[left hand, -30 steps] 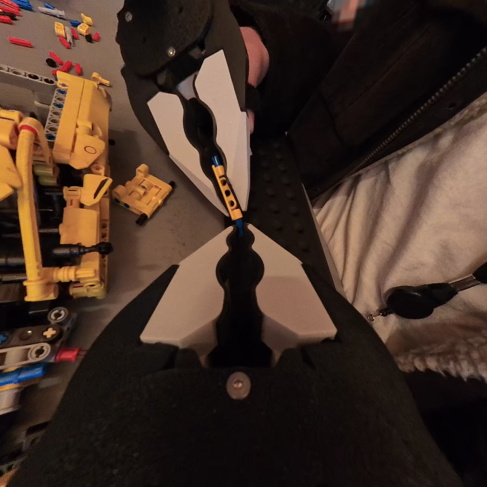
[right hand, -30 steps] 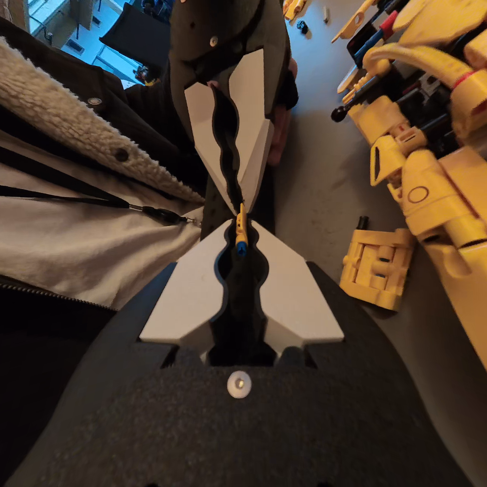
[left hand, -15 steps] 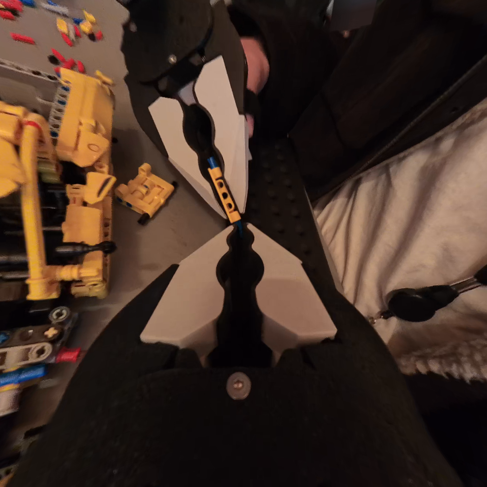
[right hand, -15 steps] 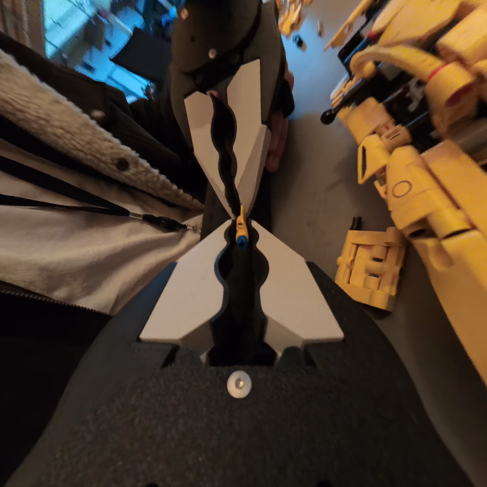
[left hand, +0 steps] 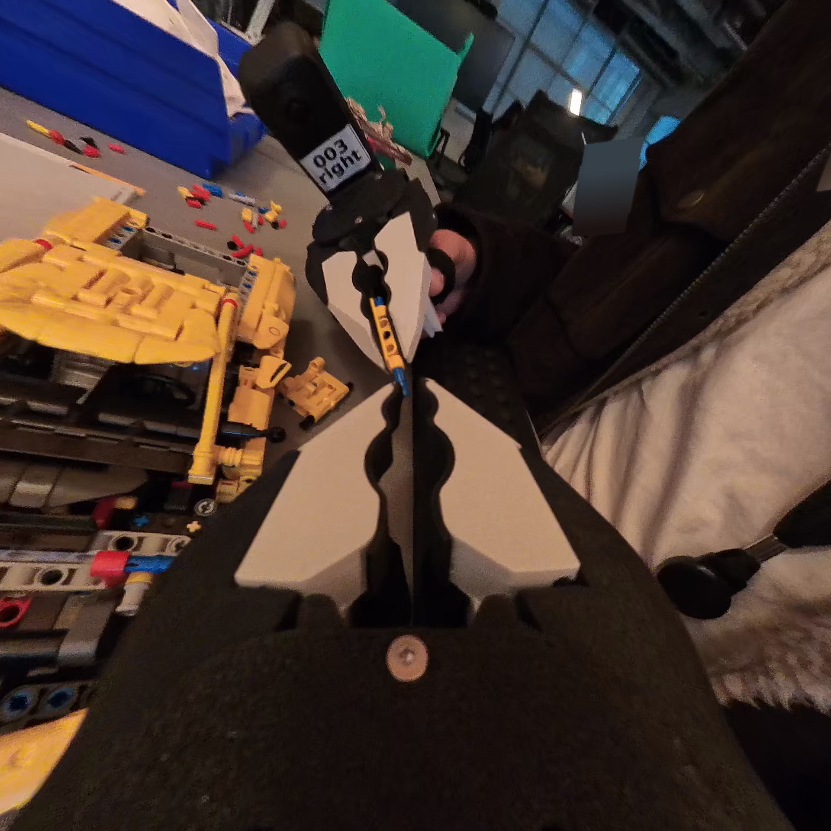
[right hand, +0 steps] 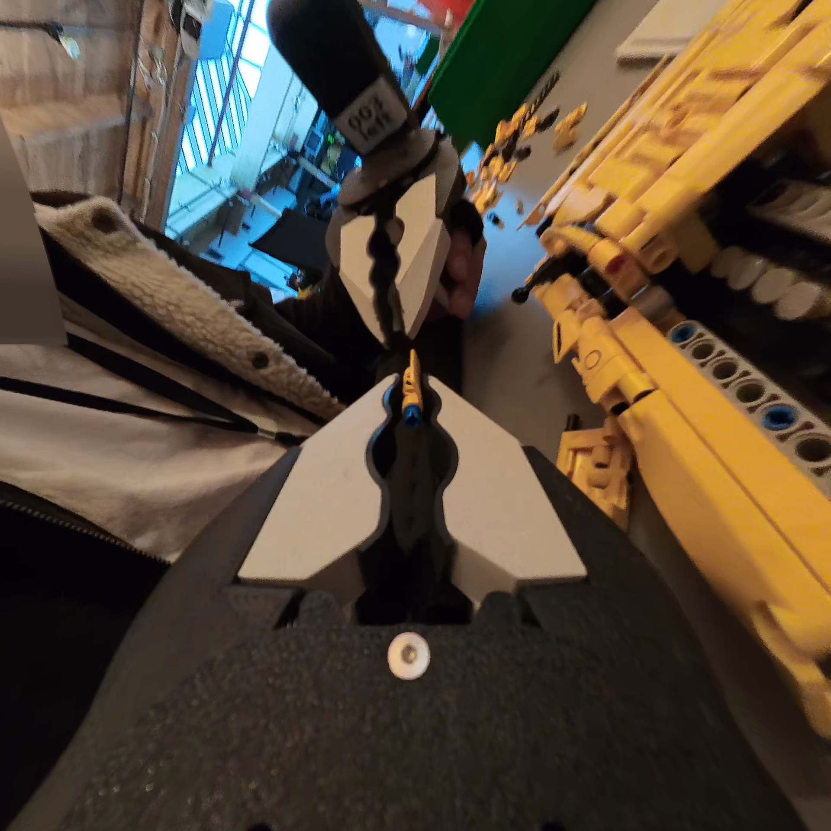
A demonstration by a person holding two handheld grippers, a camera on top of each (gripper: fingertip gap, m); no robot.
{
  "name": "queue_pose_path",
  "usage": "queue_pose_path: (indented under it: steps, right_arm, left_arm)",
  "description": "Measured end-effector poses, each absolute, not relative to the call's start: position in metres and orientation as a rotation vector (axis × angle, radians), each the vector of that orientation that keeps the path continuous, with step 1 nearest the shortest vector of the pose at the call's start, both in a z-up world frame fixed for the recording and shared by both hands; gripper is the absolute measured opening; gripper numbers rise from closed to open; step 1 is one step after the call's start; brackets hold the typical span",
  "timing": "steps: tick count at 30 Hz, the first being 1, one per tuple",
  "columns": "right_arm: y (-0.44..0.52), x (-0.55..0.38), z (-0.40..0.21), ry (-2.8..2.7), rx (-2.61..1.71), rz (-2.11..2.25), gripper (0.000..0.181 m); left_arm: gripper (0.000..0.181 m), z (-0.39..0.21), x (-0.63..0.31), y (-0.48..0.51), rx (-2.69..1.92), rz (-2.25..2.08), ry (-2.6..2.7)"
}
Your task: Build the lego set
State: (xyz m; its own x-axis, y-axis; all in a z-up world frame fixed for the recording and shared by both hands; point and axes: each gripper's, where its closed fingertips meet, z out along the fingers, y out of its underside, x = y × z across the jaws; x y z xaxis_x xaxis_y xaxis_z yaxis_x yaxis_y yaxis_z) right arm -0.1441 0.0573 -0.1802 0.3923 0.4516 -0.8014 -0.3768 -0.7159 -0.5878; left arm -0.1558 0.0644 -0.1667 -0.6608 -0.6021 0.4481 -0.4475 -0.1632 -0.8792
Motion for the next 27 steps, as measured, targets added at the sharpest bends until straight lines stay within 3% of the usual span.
queue_pose_path:
  steps: [5, 12, 27]
  right_arm:
    - [0.067, -0.141, -0.168, -0.029, -1.803, 1.404, 0.006]
    - [0.065, -0.150, -0.169, -0.068, -1.820, 1.411, 0.006]
    - [0.035, -0.180, -0.203, -0.344, -2.125, 1.374, 0.006]
  left_arm:
    - [0.019, -0.168, -0.153, 0.063, -1.277, -1.977, 1.948]
    - [0.005, -0.172, -0.155, 0.057, -1.282, -1.987, 1.998]
    - [0.002, -0.212, -0.186, 0.026, -1.128, -1.752, 2.474]
